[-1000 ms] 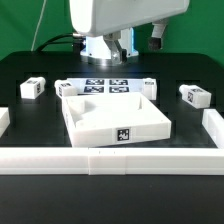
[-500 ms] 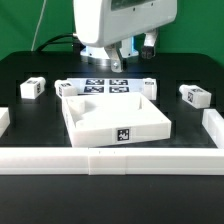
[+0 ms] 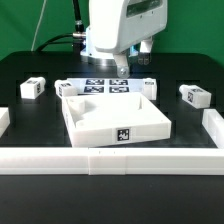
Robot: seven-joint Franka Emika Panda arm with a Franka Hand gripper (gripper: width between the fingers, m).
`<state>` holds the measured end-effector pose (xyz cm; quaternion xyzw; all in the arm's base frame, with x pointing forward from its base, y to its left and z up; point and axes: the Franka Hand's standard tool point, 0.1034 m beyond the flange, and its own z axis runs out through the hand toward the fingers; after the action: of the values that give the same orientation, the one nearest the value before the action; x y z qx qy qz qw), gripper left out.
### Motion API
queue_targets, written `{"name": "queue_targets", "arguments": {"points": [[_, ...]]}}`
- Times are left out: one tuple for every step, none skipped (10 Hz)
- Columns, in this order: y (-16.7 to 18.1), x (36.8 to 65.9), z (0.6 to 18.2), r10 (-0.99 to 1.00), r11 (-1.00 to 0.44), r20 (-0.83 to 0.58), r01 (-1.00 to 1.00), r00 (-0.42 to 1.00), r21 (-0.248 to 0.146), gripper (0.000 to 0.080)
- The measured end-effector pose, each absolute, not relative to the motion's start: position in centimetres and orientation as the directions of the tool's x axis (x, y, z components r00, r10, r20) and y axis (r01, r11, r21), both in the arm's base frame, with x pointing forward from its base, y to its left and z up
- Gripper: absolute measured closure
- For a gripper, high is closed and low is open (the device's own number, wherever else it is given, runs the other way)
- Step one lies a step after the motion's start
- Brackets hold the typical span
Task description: Assemble one leg
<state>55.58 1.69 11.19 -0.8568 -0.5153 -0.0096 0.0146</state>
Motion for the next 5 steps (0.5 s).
{"name": "queue_targets", "arguments": {"points": [[1.6,55.6,11.2,0.889,-0.456,0.033,0.890,0.456,-0.012,0.0150],[0.8,55.6,10.8,0.953,-0.302,0.046,0.953,0.301,0.028,0.0150],[0.4,54.7,10.2,0.973,-0.229,0.040,0.973,0.228,0.034,0.0150],[0.2,54.2,9.9,0.979,-0.200,0.034,0.979,0.199,0.034,0.0150],[-0.2,54.1,9.7,0.992,-0.126,0.017,0.991,0.125,0.035,0.0150]]}}
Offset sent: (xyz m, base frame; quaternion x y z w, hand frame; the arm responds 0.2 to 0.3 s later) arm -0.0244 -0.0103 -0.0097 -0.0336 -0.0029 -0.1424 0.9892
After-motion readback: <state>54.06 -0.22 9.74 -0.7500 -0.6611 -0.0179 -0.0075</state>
